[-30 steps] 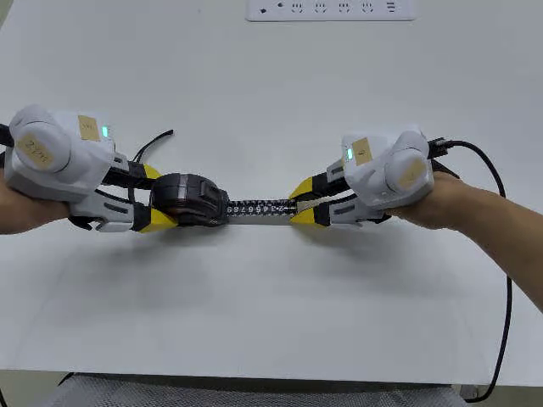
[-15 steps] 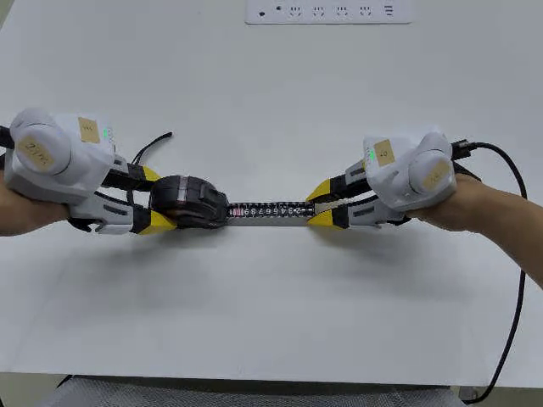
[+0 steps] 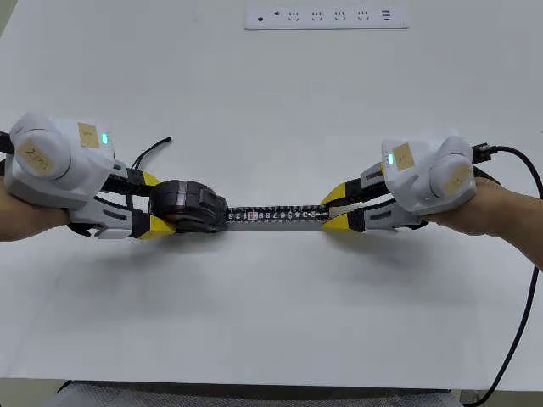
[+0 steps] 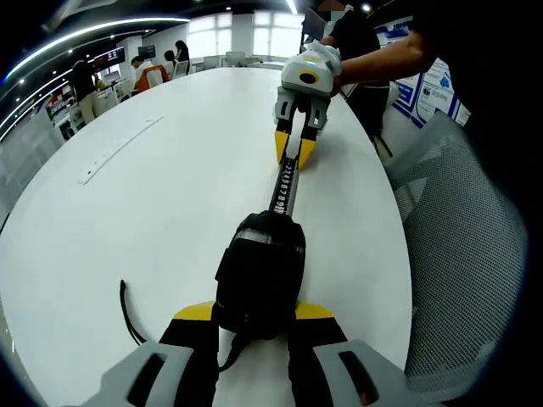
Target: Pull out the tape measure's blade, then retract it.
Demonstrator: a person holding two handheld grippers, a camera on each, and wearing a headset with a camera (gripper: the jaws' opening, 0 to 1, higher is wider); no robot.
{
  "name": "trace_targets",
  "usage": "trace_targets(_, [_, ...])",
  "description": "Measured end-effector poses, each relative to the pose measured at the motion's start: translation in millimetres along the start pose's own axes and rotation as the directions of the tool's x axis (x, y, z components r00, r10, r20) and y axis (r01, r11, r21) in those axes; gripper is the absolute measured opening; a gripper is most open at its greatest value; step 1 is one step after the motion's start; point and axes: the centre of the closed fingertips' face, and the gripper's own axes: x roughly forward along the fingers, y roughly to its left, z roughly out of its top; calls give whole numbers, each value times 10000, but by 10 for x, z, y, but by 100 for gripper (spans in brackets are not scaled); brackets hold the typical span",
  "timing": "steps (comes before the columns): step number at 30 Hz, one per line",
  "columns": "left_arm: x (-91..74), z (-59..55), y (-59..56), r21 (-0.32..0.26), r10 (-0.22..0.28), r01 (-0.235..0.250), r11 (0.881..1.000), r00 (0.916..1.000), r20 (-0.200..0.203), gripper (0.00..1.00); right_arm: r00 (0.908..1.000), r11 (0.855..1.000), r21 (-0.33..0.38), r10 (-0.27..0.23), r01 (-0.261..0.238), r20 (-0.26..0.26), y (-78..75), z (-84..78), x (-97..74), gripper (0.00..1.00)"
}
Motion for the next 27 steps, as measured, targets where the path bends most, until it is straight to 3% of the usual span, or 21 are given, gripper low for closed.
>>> trace_targets(27, [7, -5, 11, -68, -12, 12, 10000, 10000, 21, 28, 9993, 9996, 280, -94, 104, -350, 8, -237, -235, 11])
